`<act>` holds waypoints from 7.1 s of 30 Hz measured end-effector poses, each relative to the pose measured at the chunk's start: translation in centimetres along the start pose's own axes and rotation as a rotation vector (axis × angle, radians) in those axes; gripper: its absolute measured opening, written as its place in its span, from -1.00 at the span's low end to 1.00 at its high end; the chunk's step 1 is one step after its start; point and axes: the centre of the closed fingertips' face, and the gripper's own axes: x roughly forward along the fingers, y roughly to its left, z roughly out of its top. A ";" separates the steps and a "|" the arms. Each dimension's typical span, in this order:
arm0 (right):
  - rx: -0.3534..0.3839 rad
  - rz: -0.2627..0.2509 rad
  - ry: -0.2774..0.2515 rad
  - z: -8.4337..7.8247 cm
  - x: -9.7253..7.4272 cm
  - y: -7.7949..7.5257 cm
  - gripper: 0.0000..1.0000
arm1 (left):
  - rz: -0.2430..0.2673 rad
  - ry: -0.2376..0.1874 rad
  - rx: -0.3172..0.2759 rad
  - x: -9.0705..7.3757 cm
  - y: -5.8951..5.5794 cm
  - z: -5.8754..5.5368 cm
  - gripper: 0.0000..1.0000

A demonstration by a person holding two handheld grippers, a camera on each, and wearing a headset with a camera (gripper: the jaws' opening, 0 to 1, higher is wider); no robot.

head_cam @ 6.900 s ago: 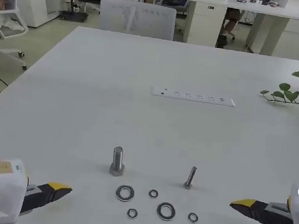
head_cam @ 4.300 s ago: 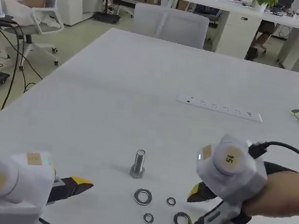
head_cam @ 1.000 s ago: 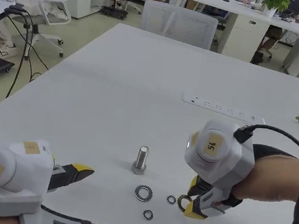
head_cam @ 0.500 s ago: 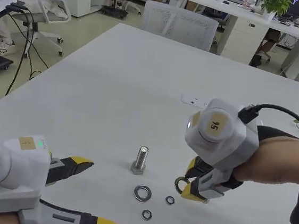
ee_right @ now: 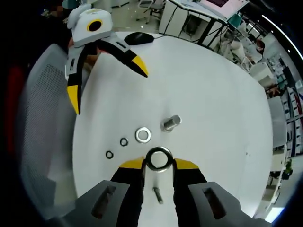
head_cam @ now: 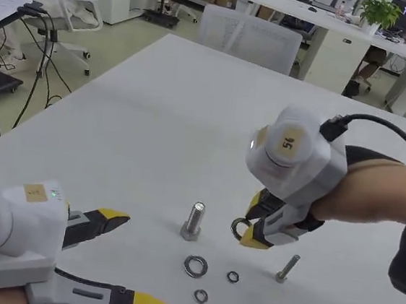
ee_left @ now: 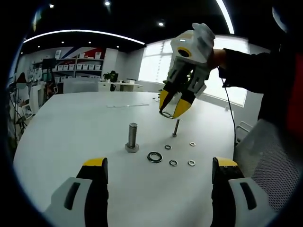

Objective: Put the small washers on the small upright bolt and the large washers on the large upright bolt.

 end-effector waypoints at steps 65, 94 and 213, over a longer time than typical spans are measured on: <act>-0.117 0.163 0.070 3.8 5.7 -2.6 -0.54 | 0.017 -0.008 0.008 0.3 0.8 -0.3 0.66; -0.094 0.178 0.074 2.7 9.8 -2.1 -0.54 | 0.014 0.008 -0.008 0.4 0.8 -1.3 0.63; 0.009 0.190 0.046 0.6 9.9 3.6 -0.41 | 0.004 0.001 0.004 0.4 0.0 -0.7 0.60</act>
